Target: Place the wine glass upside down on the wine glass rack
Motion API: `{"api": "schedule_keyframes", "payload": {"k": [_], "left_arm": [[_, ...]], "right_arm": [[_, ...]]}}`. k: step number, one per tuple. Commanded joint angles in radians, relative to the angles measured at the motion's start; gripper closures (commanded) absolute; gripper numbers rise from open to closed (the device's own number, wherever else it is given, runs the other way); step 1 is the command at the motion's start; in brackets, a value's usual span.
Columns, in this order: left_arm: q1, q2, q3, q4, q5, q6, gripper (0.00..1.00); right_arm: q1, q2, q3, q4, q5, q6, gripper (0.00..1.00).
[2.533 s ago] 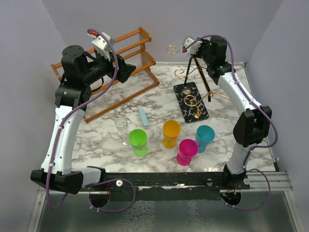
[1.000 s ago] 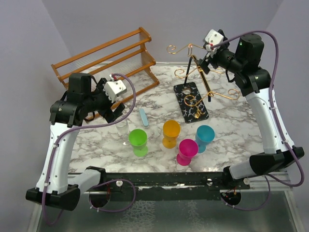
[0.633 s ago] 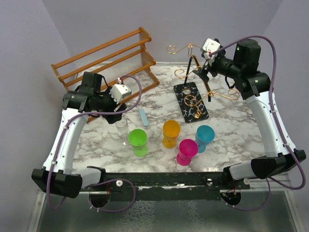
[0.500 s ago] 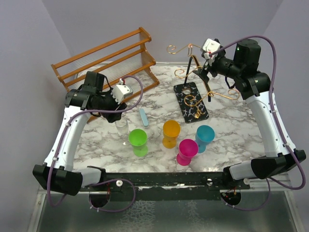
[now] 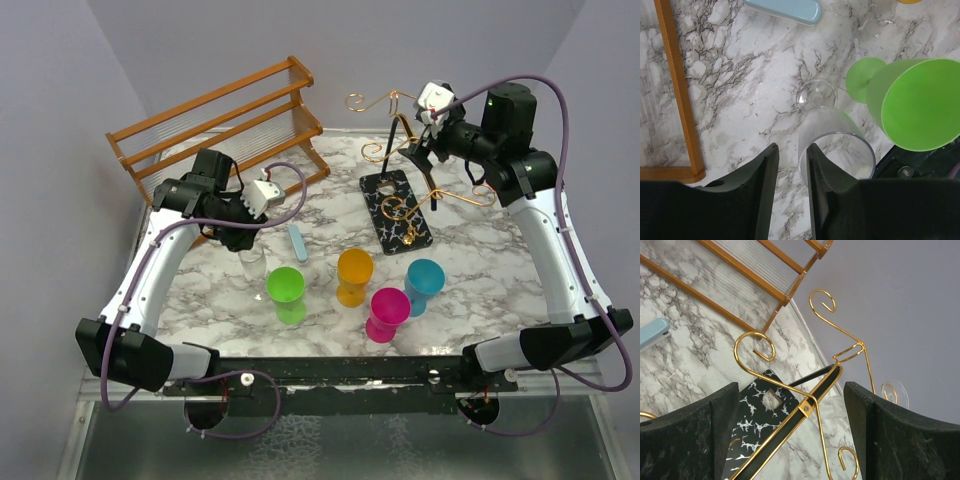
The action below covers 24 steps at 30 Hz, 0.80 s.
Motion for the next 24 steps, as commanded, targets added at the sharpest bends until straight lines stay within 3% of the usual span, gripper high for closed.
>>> {"api": "schedule_keyframes", "payload": {"k": [1, 5, 11, 24], "left_arm": [[-0.015, 0.012, -0.010, 0.004, -0.010, -0.003, 0.70], [-0.017, 0.015, -0.007, -0.001, -0.021, 0.013, 0.79], [-0.018, 0.034, 0.054, -0.056, -0.055, 0.054, 1.00], [-0.019, 0.006, 0.361, -0.018, -0.177, 0.058, 1.00]], "right_arm": [[0.005, -0.018, -0.008, -0.002, -0.017, 0.017, 0.16], [0.006, -0.018, -0.010, -0.002, -0.016, 0.017, 0.16], [0.005, -0.022, -0.008, -0.001, -0.007, 0.022, 0.16], [0.004, -0.036, 0.003, -0.010, -0.009, 0.043, 0.13]]}}
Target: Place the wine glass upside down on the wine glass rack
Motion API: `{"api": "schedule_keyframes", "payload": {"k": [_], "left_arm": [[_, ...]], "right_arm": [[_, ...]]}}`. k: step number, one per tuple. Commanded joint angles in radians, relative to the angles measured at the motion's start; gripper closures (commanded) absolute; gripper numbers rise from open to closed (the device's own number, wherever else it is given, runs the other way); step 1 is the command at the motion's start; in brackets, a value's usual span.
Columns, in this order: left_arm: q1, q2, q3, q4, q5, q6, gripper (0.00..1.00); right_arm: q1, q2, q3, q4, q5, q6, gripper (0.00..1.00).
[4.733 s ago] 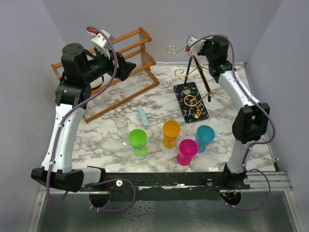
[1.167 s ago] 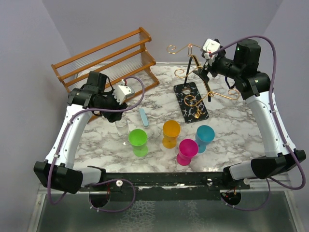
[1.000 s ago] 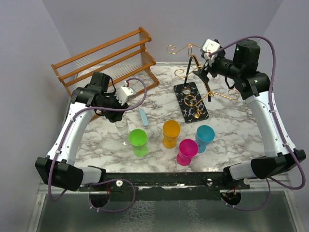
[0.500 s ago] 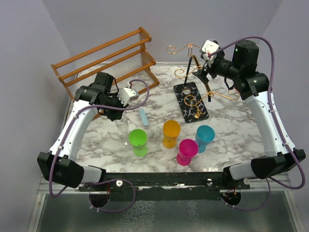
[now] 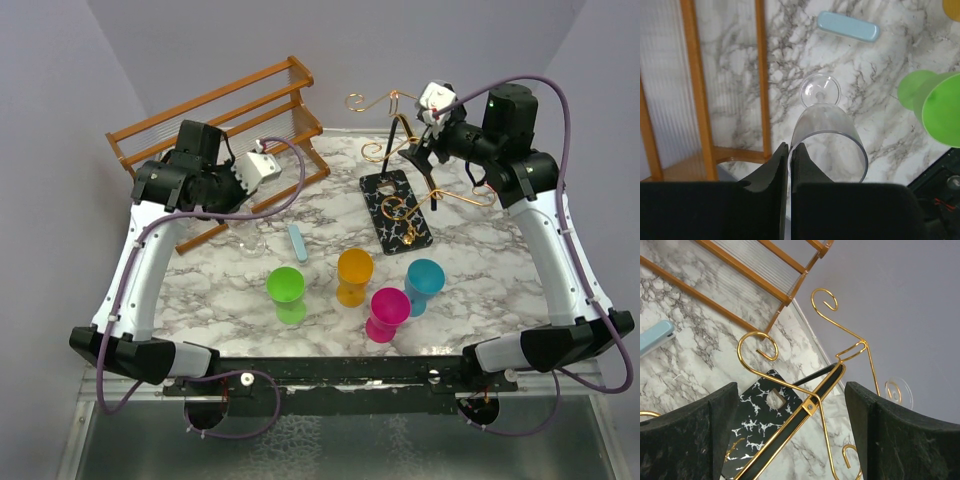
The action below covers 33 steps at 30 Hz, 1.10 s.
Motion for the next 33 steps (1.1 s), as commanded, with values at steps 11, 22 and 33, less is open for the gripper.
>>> {"api": "schedule_keyframes", "payload": {"k": [11, 22, 33], "left_arm": [[-0.005, 0.003, 0.379, 0.351, -0.020, -0.209, 1.00], [-0.005, 0.026, 0.405, 0.696, 0.225, -0.546, 1.00], [-0.006, 0.082, 0.406, 0.830, 0.333, -0.732, 1.00]], "right_arm": [[0.004, -0.033, 0.011, 0.039, -0.070, 0.124, 0.11], [0.015, 0.018, -0.012, 0.254, -0.271, 0.517, 0.21], [0.076, 0.107, -0.002, 0.405, -0.190, 0.835, 0.27]]}}
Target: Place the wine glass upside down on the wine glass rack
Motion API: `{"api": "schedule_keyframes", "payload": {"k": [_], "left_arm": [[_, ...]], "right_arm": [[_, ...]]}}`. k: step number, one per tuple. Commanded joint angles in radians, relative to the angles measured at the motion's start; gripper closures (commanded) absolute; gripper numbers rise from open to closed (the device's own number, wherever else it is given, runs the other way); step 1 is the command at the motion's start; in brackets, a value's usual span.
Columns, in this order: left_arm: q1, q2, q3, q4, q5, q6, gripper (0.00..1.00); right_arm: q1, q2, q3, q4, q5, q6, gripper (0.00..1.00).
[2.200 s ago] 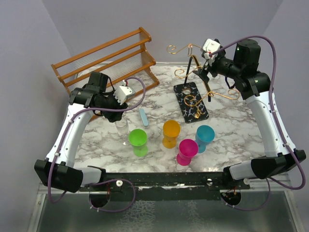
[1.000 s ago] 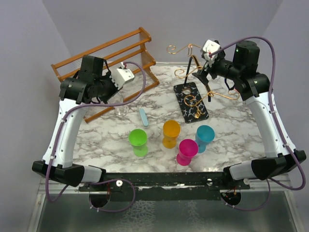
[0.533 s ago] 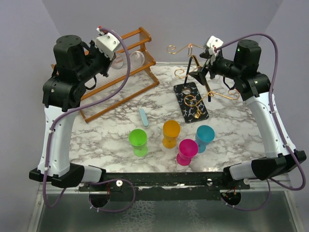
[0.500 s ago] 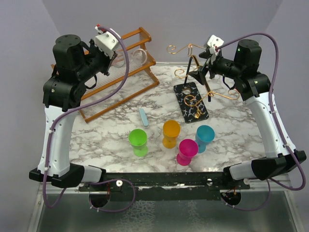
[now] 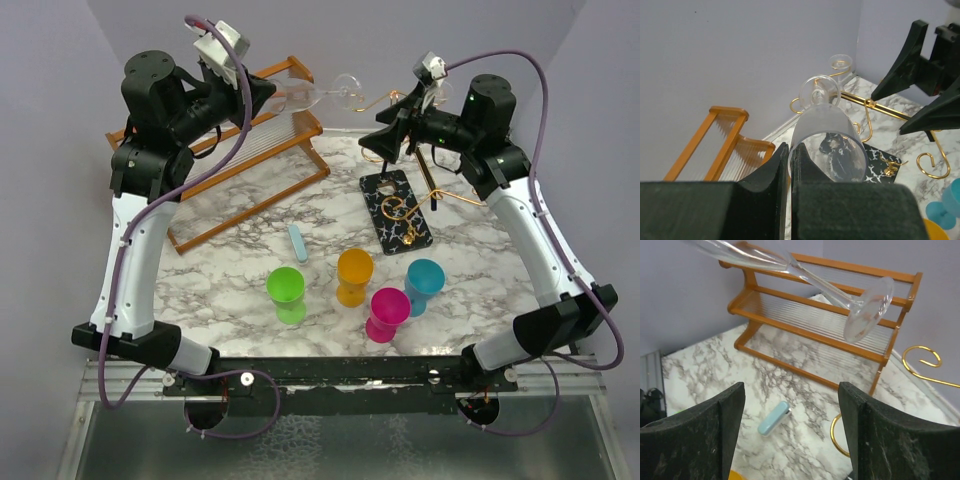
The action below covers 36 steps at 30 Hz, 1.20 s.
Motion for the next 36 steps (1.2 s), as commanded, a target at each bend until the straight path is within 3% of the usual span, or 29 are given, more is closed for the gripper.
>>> {"api": "schedule_keyframes", "payload": {"k": [1, 8, 19, 28, 36], "left_arm": [[-0.006, 0.003, 0.026, 0.110, 0.083, -0.102, 1.00], [-0.005, 0.003, 0.017, 0.121, 0.116, -0.123, 1.00], [-0.005, -0.017, -0.016, 0.123, 0.134, -0.128, 1.00], [-0.006, -0.030, -0.031, 0.120, 0.139, -0.122, 1.00], [-0.006, -0.035, -0.040, 0.120, 0.152, -0.118, 1.00]], "right_arm": [[0.018, 0.033, 0.010, 0.093, 0.068, 0.181, 0.28], [0.020, 0.067, 0.038, 0.092, 0.206, 0.242, 0.39], [0.020, 0.087, 0.071, 0.113, 0.218, 0.272, 0.47], [0.020, 0.093, 0.085, 0.108, 0.256, 0.271, 0.64], [0.020, 0.100, 0.085, 0.106, 0.276, 0.278, 0.67]]}}
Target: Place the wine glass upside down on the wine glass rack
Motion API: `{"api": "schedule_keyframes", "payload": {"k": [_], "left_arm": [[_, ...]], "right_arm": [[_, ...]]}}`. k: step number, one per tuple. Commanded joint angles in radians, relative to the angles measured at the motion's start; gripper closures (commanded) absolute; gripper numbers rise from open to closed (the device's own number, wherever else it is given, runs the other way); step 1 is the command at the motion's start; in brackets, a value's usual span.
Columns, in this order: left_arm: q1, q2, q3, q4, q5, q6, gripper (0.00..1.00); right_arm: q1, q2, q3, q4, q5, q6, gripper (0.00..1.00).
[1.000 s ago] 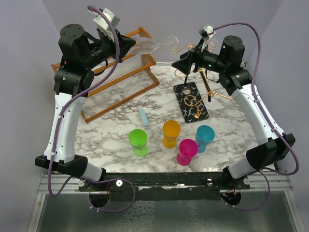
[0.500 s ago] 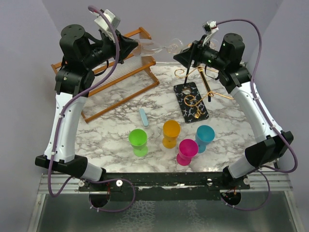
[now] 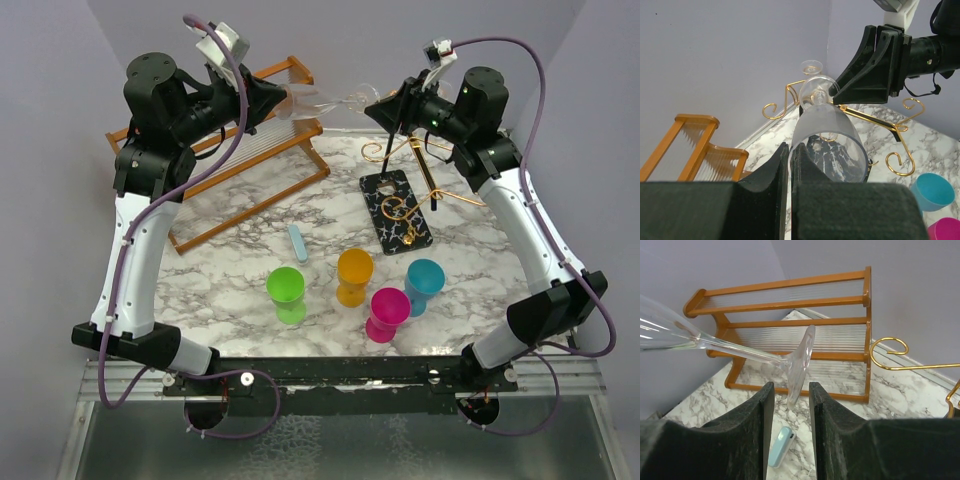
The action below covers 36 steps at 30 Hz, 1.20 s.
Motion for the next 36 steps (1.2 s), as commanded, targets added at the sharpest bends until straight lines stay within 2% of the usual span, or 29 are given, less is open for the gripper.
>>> {"api": "schedule_keyframes", "payload": {"k": [1, 10, 12, 16, 18, 29, 33, 36], "left_arm": [[-0.005, -0.038, -0.003, 0.050, 0.034, -0.007, 1.00], [-0.005, -0.045, -0.016, 0.054, 0.048, -0.007, 1.00], [-0.005, -0.045, -0.022, 0.057, 0.060, -0.008, 1.00], [-0.006, -0.053, -0.036, 0.061, 0.076, -0.012, 0.98], [-0.005, -0.057, -0.044, 0.062, 0.077, -0.012, 0.92], [0.001, -0.102, -0.089, 0.003, 0.029, 0.033, 0.56], [0.003, -0.129, -0.099, -0.042, -0.063, 0.078, 0.42], [0.004, -0.148, -0.095, -0.068, -0.208, 0.122, 0.33]], "right_arm": [[0.005, 0.015, 0.029, 0.024, 0.033, 0.012, 0.67], [0.004, 0.022, 0.024, 0.035, 0.025, 0.033, 0.75], [0.005, 0.023, 0.025, 0.037, 0.024, 0.037, 0.79], [0.003, 0.022, 0.028, 0.035, 0.032, 0.035, 0.95], [0.003, 0.022, 0.031, 0.031, 0.044, 0.027, 0.98], [-0.035, -0.008, 0.032, 0.018, 0.124, -0.067, 0.98], [-0.040, -0.016, 0.035, 0.017, 0.193, -0.149, 0.98], [-0.041, -0.018, 0.043, 0.017, 0.235, -0.205, 0.98]]}}
